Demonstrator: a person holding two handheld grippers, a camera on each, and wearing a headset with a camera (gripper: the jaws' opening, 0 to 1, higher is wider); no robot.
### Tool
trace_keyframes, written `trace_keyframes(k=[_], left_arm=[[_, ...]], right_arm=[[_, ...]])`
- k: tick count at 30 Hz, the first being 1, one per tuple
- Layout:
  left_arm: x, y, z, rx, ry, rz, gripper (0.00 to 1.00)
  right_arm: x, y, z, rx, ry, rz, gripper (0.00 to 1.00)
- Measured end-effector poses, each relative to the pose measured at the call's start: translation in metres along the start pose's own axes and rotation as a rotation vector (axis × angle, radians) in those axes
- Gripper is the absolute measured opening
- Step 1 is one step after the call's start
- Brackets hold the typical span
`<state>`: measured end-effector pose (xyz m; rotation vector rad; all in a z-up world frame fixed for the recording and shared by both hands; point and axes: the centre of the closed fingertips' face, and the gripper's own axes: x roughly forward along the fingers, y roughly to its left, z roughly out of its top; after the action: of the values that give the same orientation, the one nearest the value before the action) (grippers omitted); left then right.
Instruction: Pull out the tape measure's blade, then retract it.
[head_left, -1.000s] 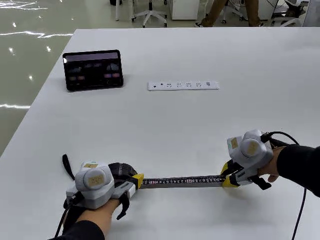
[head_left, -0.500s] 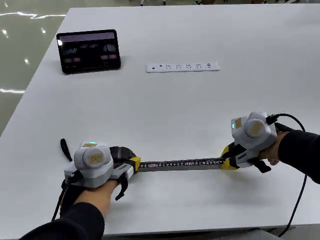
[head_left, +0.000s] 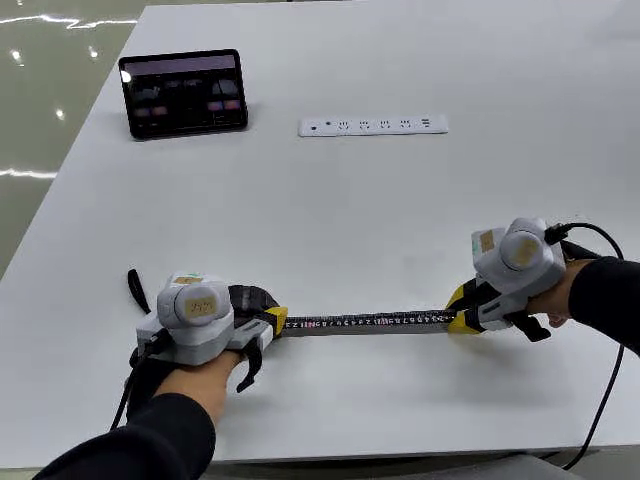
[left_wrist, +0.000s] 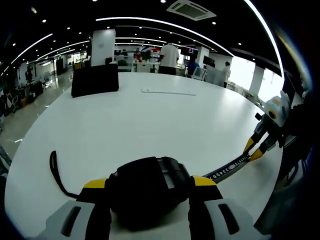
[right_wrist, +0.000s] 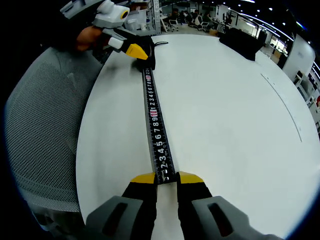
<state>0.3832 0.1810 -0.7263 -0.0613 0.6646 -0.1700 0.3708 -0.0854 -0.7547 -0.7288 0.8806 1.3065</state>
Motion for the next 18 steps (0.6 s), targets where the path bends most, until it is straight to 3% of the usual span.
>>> trace_keyframes(k=[18], left_arm=[[-0.0001,-0.0002,0.0002,0.0,0.001,-0.008,0.58]], right_arm=[[0.0051,-0.0016,0.0046,-0.03,0.0,-0.01,0.1]])
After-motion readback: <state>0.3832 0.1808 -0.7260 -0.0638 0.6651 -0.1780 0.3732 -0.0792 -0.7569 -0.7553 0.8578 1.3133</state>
